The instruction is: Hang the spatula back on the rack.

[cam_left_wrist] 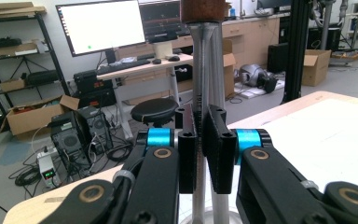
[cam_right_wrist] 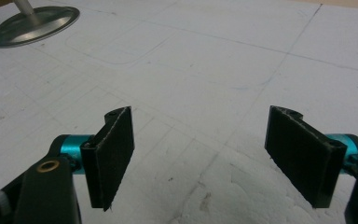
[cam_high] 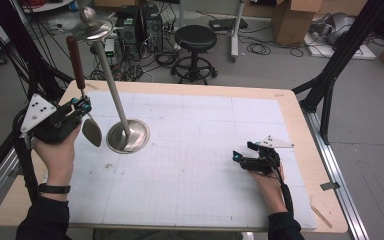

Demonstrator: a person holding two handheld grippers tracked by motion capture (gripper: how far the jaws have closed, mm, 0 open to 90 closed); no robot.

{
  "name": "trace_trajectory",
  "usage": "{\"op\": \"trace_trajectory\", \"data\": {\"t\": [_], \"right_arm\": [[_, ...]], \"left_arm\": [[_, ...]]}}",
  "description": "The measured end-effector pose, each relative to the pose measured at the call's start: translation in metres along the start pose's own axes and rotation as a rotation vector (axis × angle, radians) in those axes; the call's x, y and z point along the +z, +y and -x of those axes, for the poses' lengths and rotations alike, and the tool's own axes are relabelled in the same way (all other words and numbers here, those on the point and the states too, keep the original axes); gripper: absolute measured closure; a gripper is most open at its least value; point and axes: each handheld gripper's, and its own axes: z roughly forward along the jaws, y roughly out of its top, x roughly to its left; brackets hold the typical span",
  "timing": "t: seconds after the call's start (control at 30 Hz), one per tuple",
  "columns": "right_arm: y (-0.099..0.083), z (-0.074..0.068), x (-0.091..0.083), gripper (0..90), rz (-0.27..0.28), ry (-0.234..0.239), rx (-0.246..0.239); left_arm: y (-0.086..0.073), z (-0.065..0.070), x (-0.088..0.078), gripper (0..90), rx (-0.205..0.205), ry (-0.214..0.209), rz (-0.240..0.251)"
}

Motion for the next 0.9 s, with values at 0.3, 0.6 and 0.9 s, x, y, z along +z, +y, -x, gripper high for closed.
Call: {"op": "trace_trajectory", "data": {"t": [0.3, 0.6, 0.9], "right_arm": [[0.0, 0.0, 0.0, 23.3, -0.001, 0.001, -0.004], [0.0, 0.0, 0.0, 23.2, -0.002, 0.002, -0.011], [0.0, -0.001, 0.0, 23.0, -0.002, 0.002, -0.012]], "left_arm": [[0.003, 0.003, -0.003, 61.6, 0.004, -0.025, 0.018], [-0.018, -0.007, -0.016, 26.0, -0.027, -0.135, -0.033], [-0.06, -0.01, -0.03, 17.7, -0.019, -0.273, -0.056]]}}
